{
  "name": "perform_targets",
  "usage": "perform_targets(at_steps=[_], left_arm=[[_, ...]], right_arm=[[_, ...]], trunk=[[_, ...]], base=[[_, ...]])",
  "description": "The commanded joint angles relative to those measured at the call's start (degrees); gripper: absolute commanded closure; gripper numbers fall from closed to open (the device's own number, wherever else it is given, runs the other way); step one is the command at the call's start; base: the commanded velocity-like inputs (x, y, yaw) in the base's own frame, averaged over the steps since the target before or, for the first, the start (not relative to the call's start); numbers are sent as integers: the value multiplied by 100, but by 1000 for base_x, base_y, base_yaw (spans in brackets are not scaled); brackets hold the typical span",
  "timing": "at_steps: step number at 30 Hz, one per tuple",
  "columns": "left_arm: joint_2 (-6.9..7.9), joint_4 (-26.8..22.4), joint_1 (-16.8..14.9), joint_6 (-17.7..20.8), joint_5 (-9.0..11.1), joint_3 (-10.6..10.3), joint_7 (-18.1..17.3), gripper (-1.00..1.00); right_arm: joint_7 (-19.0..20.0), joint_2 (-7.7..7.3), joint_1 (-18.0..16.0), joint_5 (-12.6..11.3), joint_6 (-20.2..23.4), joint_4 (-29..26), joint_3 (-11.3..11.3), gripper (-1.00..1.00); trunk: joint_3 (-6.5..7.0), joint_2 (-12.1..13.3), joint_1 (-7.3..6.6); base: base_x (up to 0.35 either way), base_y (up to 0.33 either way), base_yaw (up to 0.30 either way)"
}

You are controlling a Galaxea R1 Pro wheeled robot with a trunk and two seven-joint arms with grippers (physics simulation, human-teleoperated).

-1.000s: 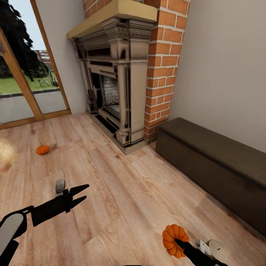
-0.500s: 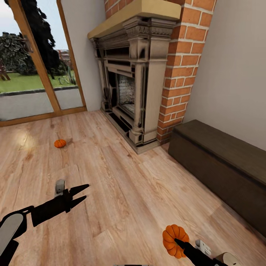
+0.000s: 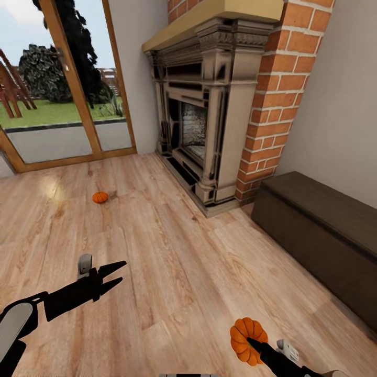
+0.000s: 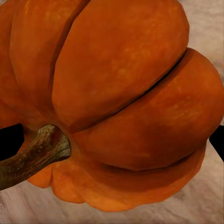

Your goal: Place each of the two pumpkins and all three candles from the living room inside a cabinet in the living room (use any cabinet), then make sure every cabinet is closed, and position the cauldron so it is next to a table in the living room.

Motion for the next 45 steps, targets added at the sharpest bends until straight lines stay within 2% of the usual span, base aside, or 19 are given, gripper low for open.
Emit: perform_targets(at_steps=[1,8,19,24,28,31,34,35,36,38,41,45], left_arm=[[-1,9,-1,22,-51,6,-55,-100],[-1,31,-3,22,-50,11,-55,-100],[-1,42,-4,22,-50,15,-56,-100],[-1,42,-4,22,-50,15,-63,-100],[-1,35,1,22,-50,15,-64,-100],[-1,34,4,19,-50,22,-64,-100],[-1,34,4,15,-60,30,-64,-100],[-1,33,4,15,-67,31,-64,-100],[10,29,4,14,-86,36,-60,-100],[138,30,4,12,-93,32,-57,-100],[409,33,4,6,-90,28,-39,-100],[579,45,4,4,-108,32,-30,-100]], right_arm=[[36,-3,-2,-60,26,-2,27,100],[47,-3,-2,-60,23,-2,26,100],[39,-11,-2,-52,31,-5,27,100],[38,-11,-2,-35,32,-23,27,100],[5,-24,-2,-26,52,-402,44,100],[-51,-28,-2,-25,115,-979,66,100],[-551,-65,-63,-9,501,-1920,67,100],[-813,-74,-108,24,613,-2145,64,100],[-1245,-77,-161,93,724,-2406,59,100],[-1709,-75,-270,223,813,-2606,56,100],[-2030,-57,-434,430,924,-2715,54,100],[-2096,-57,-477,594,1037,-2753,52,100]], trunk=[[-6,-2,-1],[-26,-2,-1],[-27,-2,-1],[-36,-2,-1],[-48,-2,-1],[-59,-2,-1],[-72,-2,-1],[-76,-2,-1],[-82,-2,-1],[-93,-2,-1],[-110,-2,-1],[-133,-2,-1]], base=[[0,89,3],[54,113,1],[219,238,1],[261,230,177],[267,118,254],[69,23,258],[13,4,241],[4,2,232],[2,1,225],[1,0,218],[0,0,213],[0,0,211]])
